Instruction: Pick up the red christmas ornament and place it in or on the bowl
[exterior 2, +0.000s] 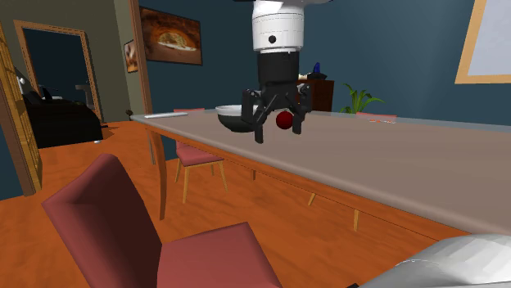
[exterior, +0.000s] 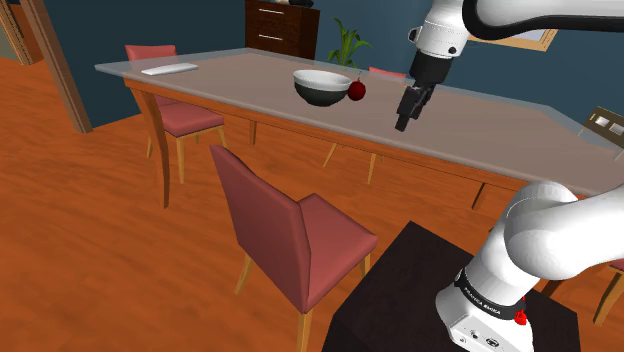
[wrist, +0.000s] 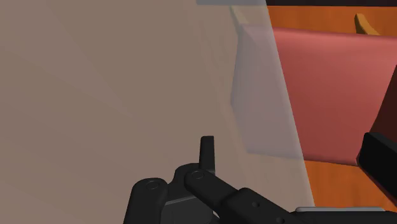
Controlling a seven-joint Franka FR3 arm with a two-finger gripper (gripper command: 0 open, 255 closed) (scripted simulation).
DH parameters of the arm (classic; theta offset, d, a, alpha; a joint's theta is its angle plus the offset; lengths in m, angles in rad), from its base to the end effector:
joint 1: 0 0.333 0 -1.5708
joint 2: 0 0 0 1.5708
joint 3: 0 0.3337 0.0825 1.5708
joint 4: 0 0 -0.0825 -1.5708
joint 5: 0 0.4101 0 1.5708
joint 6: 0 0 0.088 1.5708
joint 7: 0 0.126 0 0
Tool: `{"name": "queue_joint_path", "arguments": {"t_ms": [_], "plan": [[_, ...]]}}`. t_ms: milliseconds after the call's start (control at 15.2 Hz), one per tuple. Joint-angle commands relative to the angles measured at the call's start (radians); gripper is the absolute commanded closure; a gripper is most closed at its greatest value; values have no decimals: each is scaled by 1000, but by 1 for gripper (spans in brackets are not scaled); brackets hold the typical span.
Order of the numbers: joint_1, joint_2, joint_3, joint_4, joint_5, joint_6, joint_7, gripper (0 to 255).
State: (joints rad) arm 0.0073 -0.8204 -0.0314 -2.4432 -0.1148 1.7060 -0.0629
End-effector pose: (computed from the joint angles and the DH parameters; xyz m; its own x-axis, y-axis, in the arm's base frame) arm 0.3240 -0.0228 0.5640 0.9951 0.0621 0.0764 0.0546 -0.9938 0.0965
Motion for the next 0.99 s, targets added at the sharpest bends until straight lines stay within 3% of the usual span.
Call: {"name": "queue_joint_path", "arguments": {"t_ms": [0,462,924], "plan": [[0,0,0,0,0,0,0,0],[-23,227,-112,159,16,125,-58,0],[-25,459,-224,365,93,196,-137,0]]}}
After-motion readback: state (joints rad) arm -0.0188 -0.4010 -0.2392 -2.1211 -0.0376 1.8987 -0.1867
